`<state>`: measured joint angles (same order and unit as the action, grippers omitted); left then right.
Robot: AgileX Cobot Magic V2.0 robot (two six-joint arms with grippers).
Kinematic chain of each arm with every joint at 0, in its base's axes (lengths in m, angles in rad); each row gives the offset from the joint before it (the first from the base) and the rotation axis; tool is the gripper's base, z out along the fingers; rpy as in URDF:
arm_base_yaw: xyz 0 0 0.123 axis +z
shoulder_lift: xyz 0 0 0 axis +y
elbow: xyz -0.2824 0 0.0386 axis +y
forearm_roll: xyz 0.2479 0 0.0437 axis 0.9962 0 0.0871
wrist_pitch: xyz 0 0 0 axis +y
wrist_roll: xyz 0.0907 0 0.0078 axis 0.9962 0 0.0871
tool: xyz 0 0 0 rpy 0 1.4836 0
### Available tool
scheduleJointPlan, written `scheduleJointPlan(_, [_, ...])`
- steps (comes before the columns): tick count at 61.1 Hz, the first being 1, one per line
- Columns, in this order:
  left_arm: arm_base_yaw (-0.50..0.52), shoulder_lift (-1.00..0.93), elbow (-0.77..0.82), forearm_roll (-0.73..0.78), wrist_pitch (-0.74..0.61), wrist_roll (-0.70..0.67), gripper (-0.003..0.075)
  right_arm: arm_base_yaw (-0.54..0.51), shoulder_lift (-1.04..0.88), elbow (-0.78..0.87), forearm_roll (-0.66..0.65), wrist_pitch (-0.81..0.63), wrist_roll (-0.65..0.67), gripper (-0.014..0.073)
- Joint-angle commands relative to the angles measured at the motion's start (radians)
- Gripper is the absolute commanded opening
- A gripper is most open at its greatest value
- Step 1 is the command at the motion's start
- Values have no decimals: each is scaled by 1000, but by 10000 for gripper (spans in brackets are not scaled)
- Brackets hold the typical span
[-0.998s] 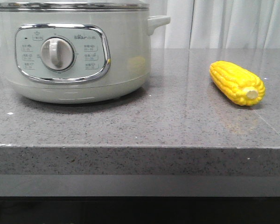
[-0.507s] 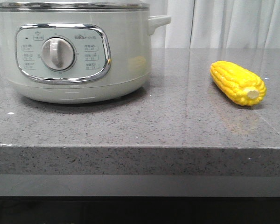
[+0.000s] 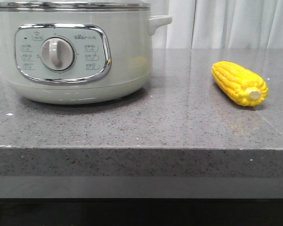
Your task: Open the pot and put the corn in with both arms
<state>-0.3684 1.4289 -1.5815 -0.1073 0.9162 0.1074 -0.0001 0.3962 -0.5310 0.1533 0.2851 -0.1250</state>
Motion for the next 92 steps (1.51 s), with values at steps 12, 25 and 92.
scheduleJointPlan(12, [-47,147,-218,-15,1,-2,557,-6,13,-36,-7,-66,0,644])
scheduleJointPlan(25, [-47,188,-238,-15,7,-2,498,-6,13,-29,-7,-69,0,644])
scheduleJointPlan(92, [-47,209,-238,-15,-23,-2,218,-6,15,-28,-7,-63,0,644])
